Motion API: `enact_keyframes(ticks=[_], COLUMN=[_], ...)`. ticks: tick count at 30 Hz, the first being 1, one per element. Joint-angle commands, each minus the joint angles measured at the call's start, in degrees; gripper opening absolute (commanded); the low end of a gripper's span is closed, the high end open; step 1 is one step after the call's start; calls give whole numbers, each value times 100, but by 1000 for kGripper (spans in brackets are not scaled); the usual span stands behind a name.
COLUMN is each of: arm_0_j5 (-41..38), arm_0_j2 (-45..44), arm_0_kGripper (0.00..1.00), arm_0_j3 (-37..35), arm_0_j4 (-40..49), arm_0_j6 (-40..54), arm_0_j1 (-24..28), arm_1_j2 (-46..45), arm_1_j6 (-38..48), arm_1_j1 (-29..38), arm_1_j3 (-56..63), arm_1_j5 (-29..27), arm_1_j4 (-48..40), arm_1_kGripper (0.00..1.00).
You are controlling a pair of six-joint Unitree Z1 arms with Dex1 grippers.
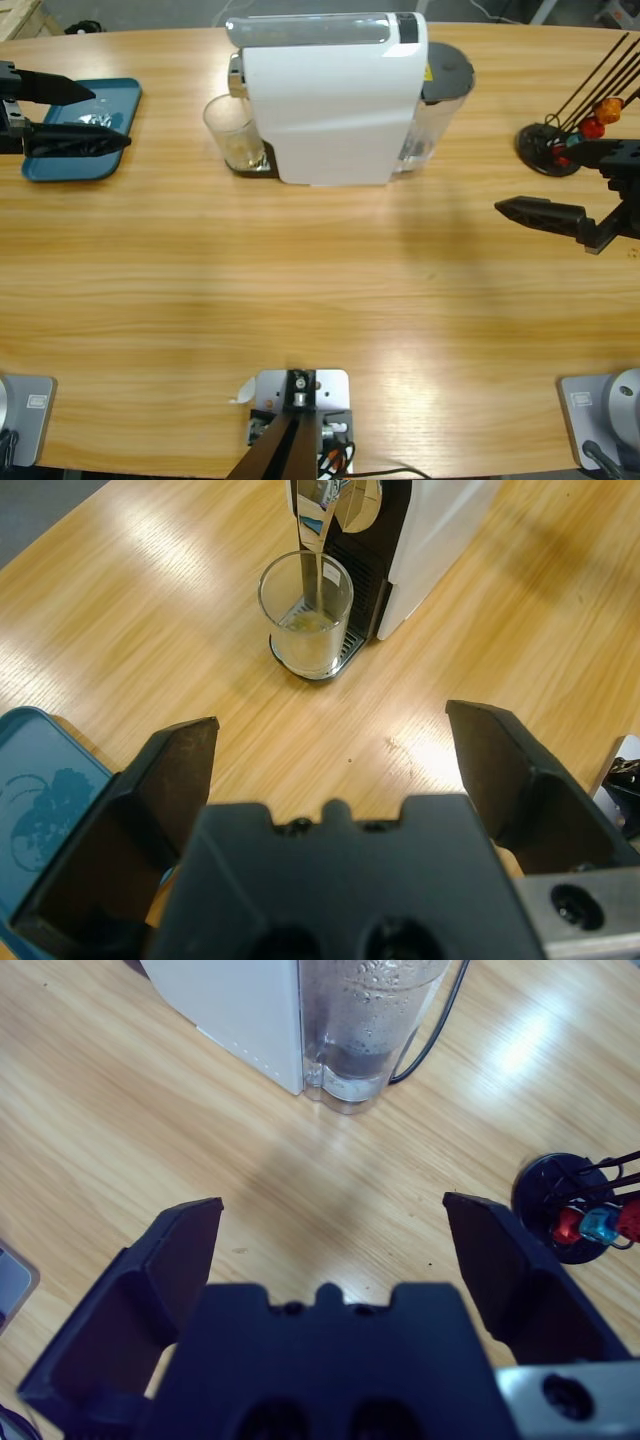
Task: Pour coffee
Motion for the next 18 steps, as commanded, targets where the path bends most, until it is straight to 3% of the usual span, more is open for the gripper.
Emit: enact_keyframes(ticks=[1, 18], arm_0_j5=[-85, -85], arm_0_j2=[202, 239], arm_0_kGripper=[1000, 1000], arm_0_j3=[124, 219], arm_0_j4=[-71, -129], arm_0_j6=[50, 105], arm_0_j1=[56, 56], arm_1_j2=[94, 119], arm_1_j6=[-65, -65], arm_1_j1=[-72, -72], arm_1_j3=[177, 176], arm_1_j5=[-106, -113], arm_1_j4=[-36, -36], arm_1_kGripper=[1000, 1000])
